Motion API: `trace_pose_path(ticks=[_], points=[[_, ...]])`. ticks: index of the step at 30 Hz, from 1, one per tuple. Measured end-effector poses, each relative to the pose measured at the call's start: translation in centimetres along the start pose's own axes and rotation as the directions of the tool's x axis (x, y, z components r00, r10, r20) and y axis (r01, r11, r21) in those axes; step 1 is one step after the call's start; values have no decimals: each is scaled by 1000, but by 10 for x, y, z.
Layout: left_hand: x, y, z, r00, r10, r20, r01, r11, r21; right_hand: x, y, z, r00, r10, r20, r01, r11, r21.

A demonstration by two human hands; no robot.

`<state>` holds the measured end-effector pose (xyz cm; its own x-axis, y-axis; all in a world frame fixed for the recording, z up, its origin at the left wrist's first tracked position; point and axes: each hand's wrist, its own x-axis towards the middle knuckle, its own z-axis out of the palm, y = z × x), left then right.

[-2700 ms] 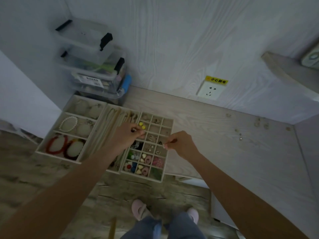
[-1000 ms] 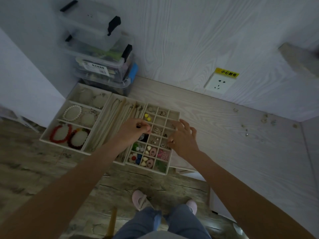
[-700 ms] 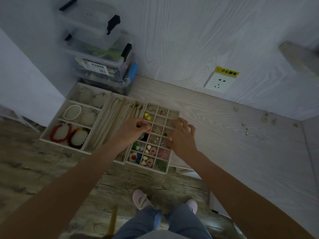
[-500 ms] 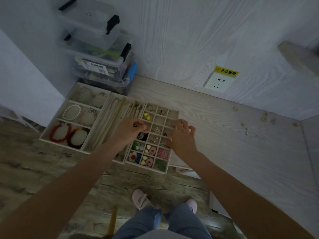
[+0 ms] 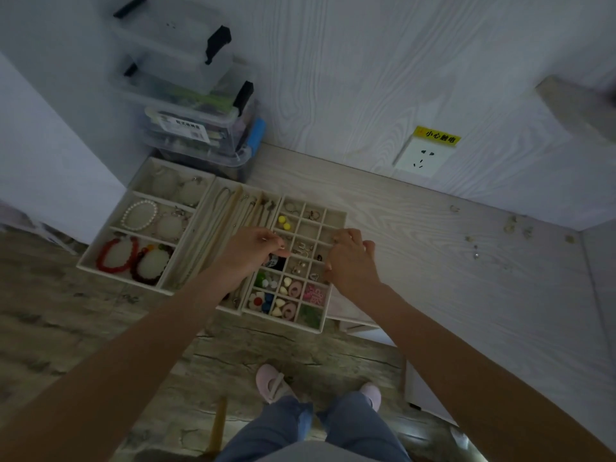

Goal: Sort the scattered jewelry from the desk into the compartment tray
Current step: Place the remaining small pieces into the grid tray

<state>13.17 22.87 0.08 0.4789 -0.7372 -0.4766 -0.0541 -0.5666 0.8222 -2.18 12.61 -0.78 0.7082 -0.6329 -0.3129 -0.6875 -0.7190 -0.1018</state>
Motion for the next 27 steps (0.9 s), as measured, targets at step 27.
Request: trace_pose_path(ticks=[27], points=[[-8,9,-1,995,-84,51,92,977,-193,-6,-10,-5,999,9,-47,-11,999,-46]])
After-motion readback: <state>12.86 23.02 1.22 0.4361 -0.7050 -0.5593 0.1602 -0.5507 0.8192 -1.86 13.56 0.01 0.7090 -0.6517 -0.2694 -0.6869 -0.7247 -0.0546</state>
